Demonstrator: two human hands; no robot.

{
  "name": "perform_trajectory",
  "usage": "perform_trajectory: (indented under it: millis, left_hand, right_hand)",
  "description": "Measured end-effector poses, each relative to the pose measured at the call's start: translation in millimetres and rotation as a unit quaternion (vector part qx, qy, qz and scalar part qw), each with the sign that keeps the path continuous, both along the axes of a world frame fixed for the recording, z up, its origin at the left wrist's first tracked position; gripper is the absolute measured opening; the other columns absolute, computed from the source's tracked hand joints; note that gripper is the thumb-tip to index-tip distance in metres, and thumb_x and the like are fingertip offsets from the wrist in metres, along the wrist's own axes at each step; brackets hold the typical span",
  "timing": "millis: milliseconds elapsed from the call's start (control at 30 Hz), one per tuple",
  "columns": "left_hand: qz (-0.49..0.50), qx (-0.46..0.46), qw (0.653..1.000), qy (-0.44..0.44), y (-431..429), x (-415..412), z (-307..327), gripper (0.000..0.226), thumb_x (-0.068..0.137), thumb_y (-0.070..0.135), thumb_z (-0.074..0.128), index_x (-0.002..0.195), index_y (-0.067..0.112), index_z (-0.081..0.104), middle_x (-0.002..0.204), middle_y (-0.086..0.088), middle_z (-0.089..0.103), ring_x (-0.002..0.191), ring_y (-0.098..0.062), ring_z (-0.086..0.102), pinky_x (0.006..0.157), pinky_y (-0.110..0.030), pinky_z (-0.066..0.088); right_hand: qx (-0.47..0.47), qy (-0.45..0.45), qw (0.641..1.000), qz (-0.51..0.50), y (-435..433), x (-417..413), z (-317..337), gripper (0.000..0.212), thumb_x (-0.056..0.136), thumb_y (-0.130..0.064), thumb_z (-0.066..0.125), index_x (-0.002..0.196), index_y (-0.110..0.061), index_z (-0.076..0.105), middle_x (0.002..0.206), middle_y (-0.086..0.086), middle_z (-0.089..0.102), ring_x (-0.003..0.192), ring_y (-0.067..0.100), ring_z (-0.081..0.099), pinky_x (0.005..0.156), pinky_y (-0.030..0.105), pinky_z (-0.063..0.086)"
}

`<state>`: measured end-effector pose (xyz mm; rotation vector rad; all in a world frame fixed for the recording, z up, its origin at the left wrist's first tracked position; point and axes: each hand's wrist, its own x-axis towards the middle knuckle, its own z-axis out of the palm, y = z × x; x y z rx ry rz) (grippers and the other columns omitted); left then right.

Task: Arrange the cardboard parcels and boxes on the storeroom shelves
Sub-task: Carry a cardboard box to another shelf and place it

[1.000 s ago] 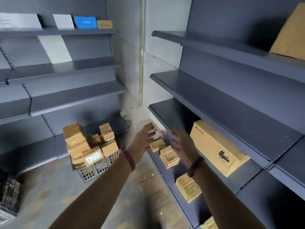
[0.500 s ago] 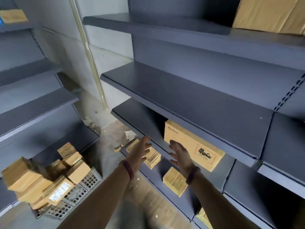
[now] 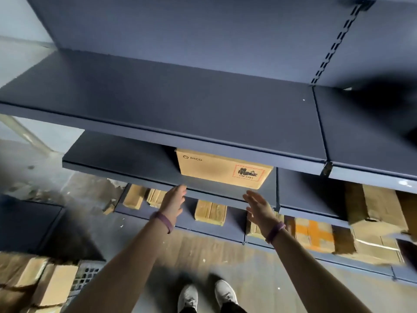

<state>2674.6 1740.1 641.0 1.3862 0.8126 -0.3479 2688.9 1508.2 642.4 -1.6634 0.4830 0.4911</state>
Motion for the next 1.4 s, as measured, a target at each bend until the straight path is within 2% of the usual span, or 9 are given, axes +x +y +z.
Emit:
perform_trajectory:
  millis: [433,467,500,667,800,933,1100,1233,1400]
  left_hand:
    - [-0.014,0.061,0.998,-0.011,35.0,57.4,-27.4,0.037,0.103,0.021,0.050,0.139,0.017,0.049,0.150,-0.006,0.045,0.131,-0.023,0.046,0.100,-0.036,0.039]
    - [-0.031,0.088,0.996,-0.012,37.3,61.8,-29.3,0.050,0.102,0.020,0.052,0.150,0.015,0.039,0.155,-0.005,0.039,0.137,-0.024,0.043,0.098,-0.034,0.040]
    - [-0.044,0.103,0.994,-0.014,39.3,65.8,-31.1,0.061,0.101,0.019,0.054,0.156,0.017,0.028,0.160,-0.005,0.033,0.140,-0.025,0.040,0.097,-0.033,0.040]
    - [-0.069,0.129,0.988,-0.051,43.5,90.7,-31.8,0.078,0.096,0.011,0.058,0.159,0.028,0.015,0.160,0.003,0.029,0.142,-0.022,0.037,0.116,-0.041,0.034]
    - [-0.094,0.140,0.983,-0.074,44.3,105.0,-34.8,0.062,0.083,0.013,0.057,0.142,0.025,0.041,0.136,0.005,0.057,0.123,-0.023,0.054,0.106,-0.039,0.043]
    - [-0.101,0.122,0.984,-0.080,37.9,106.7,-36.3,0.042,0.093,0.004,0.051,0.130,0.023,0.048,0.120,0.008,0.061,0.101,-0.007,0.056,0.099,-0.034,0.041]
    - [-0.099,0.095,0.988,-0.073,40.5,103.3,-36.3,0.041,0.095,0.006,0.051,0.132,0.022,0.045,0.121,0.011,0.057,0.114,-0.013,0.053,0.106,-0.036,0.036]
    - [-0.095,0.111,0.986,-0.080,42.4,91.0,-29.4,0.032,0.093,0.004,0.051,0.120,0.020,0.047,0.110,0.008,0.058,0.105,-0.017,0.052,0.100,-0.033,0.039]
    - [-0.084,0.152,0.981,-0.092,47.4,61.5,-7.9,0.029,0.089,0.003,0.053,0.114,0.014,0.044,0.107,-0.003,0.060,0.106,-0.027,0.059,0.097,-0.040,0.050]
  right_hand:
    - [-0.031,0.009,0.993,-0.115,-12.7,31.8,-28.5,0.017,0.101,-0.007,0.049,0.117,-0.013,0.052,0.117,0.006,0.059,0.121,0.048,0.050,0.107,0.058,0.039]
    - [-0.039,0.003,0.991,-0.130,-14.4,37.7,-30.4,0.023,0.099,-0.007,0.049,0.122,-0.011,0.051,0.120,0.008,0.060,0.125,0.026,0.020,0.107,0.057,0.040]
    - [-0.048,0.004,0.989,-0.142,-15.9,43.9,-31.7,0.037,0.098,-0.007,0.051,0.135,-0.008,0.047,0.128,0.012,0.058,0.096,0.019,0.047,0.104,0.051,0.044]
    - [-0.101,-0.031,0.985,-0.135,-26.6,71.0,-47.9,0.063,0.094,-0.007,0.055,0.152,-0.011,0.030,0.143,0.017,0.051,0.094,0.019,0.050,0.062,0.016,0.048]
    - [-0.127,-0.049,0.983,-0.126,-28.5,81.7,-46.9,0.059,0.096,0.003,0.052,0.150,-0.009,0.031,0.127,-0.002,0.043,0.112,0.014,0.039,0.088,0.023,0.039]
    - [-0.137,-0.072,0.984,-0.088,-27.3,85.7,-55.4,0.038,0.090,0.011,0.055,0.121,-0.008,0.045,0.126,0.011,0.056,0.114,0.026,0.053,0.070,0.021,0.047]
    - [-0.100,-0.115,0.985,-0.082,-17.7,81.5,-57.1,0.046,0.086,0.021,0.054,0.113,-0.014,0.043,0.117,0.008,0.057,0.115,0.024,0.055,0.096,0.039,0.053]
    - [-0.089,-0.131,0.982,-0.103,-17.2,64.6,-44.7,0.038,0.089,0.017,0.052,0.115,-0.010,0.045,0.116,0.008,0.058,0.109,0.021,0.055,0.080,0.025,0.051]
    - [-0.106,-0.150,0.973,-0.140,-17.6,32.5,-30.4,0.031,0.094,-0.005,0.064,0.118,-0.008,0.044,0.117,0.010,0.060,0.110,0.028,0.059,0.089,0.045,0.054]
